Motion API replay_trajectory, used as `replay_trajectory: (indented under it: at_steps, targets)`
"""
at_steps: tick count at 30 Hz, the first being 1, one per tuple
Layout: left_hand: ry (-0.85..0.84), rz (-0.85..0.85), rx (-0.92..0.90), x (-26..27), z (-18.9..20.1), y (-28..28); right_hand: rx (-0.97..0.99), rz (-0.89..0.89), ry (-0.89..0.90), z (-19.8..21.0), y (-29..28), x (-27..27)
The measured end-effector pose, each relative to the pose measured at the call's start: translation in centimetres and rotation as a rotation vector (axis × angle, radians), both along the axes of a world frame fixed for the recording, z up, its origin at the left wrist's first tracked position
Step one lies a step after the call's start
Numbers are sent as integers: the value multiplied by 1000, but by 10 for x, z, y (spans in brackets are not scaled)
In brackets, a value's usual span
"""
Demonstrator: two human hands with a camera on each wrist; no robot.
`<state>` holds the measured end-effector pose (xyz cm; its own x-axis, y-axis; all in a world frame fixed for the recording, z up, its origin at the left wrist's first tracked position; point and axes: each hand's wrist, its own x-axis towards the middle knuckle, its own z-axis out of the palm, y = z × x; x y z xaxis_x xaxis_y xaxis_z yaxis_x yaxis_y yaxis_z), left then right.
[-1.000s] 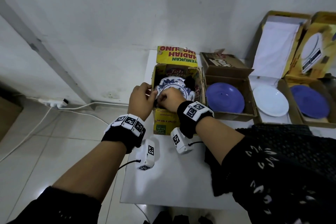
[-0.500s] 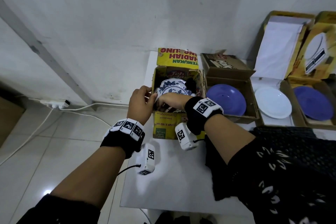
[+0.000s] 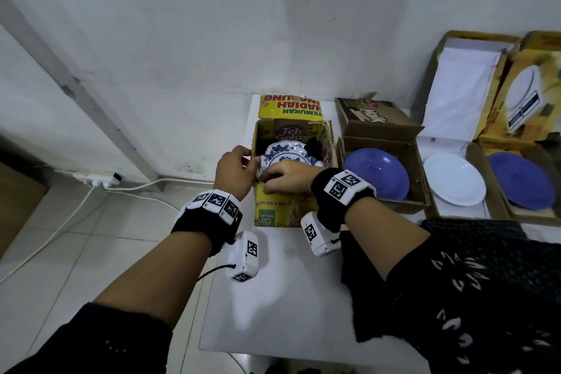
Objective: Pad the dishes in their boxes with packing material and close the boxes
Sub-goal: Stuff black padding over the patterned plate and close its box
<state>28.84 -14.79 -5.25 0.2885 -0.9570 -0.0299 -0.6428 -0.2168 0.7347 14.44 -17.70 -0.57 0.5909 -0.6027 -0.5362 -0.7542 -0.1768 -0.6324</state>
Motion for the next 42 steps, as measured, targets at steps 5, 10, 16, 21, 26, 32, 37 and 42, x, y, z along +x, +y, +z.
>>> replay_trajectory:
  at_steps: [5, 10, 16, 21, 26, 32, 37, 42]
  targets:
    - [-32, 23, 50, -4, 15, 0, -122, -119, -160, 7, -1, -28]
    - [-123, 7, -55, -37, 43, 13, -276, -328, -351, 17, 10, -83]
    - [-62, -196, -127, -157, 58, 42, -335, -420, -341, 23, 44, -198]
    - [-50, -420, -23, -258, 39, 69, -310, -548, -148, 5, 82, -310]
    - [-127, -548, 119, -321, 6, 84, -304, -673, 122, -18, 118, -392]
    - [-350, -667, 136, -361, -9, 82, -213, -783, 447, -40, 147, -422]
    - [-417, -734, 143, -388, -9, 66, -339, -771, 393, -51, 150, -426]
    - [-508, -743, 140, -403, -5, 52, -439, -798, 268, -48, 144, -431]
